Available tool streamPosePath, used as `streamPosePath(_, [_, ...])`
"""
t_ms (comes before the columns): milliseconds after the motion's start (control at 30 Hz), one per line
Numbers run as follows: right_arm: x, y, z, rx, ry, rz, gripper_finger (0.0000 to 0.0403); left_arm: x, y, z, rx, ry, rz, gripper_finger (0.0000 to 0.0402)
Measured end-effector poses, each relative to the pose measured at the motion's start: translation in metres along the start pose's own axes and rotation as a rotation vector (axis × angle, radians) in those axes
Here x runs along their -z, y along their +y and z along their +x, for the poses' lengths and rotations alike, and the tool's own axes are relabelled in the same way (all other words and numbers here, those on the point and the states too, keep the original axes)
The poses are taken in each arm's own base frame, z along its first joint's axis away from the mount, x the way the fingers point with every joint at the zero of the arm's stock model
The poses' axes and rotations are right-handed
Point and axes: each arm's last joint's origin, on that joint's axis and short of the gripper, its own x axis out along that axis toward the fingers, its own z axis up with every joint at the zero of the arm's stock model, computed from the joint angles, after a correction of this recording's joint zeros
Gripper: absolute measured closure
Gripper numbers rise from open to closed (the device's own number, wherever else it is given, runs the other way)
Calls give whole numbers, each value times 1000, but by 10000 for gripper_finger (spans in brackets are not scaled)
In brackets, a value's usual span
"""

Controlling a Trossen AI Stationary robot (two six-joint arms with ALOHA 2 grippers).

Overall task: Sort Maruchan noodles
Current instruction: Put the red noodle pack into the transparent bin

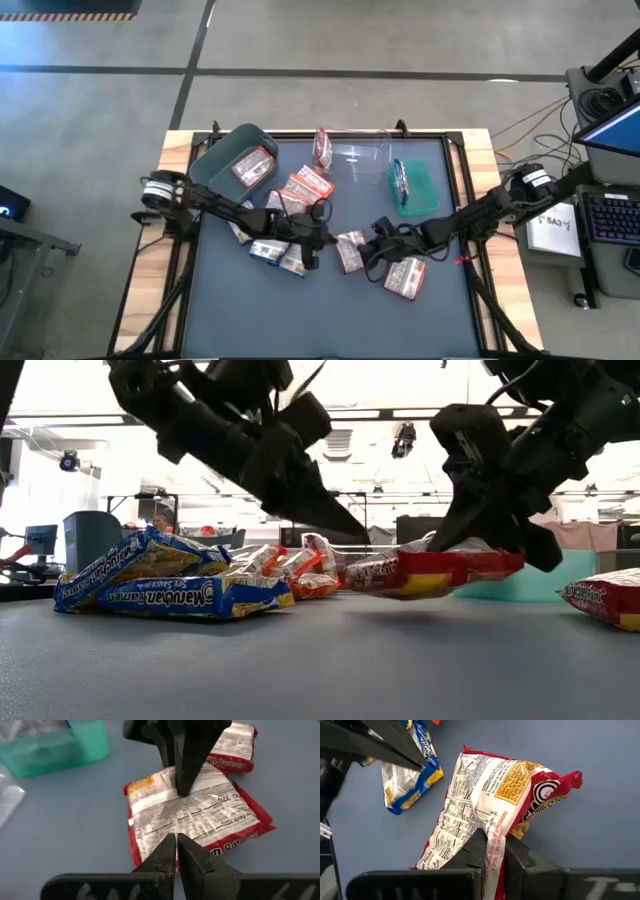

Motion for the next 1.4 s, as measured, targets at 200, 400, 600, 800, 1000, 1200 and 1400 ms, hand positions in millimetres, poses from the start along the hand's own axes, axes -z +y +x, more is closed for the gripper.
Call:
streamPosePath(200, [-8, 10, -1, -7, -72, -80, 381, -25, 8, -32, -48, -80, 60, 402])
streamPosePath(400, [-19, 28, -5, 15, -201, -259, 381, -26, 26, -73, -80, -207, 9, 402])
streamPosePath(600, [-23, 43, -14, 150, -426, -488, 381, -13, 33, -110, -65, -395, -168, 396])
streamPosePath(800, [-22, 57, -26, 356, -663, -672, 381, -2, 34, -137, -27, -478, -235, 333])
streamPosePath(1000, [-54, 76, -31, 436, -745, -658, 381, -3, 38, -143, -130, -503, -240, 226])
streamPosePath(1200, [-112, 103, -43, 473, -617, -696, 381, -15, 41, -144, -174, -523, -162, 160])
streamPosePath(1400, [-176, 97, -74, 597, -438, -541, 381, -24, 44, -149, -214, -530, -56, 149])
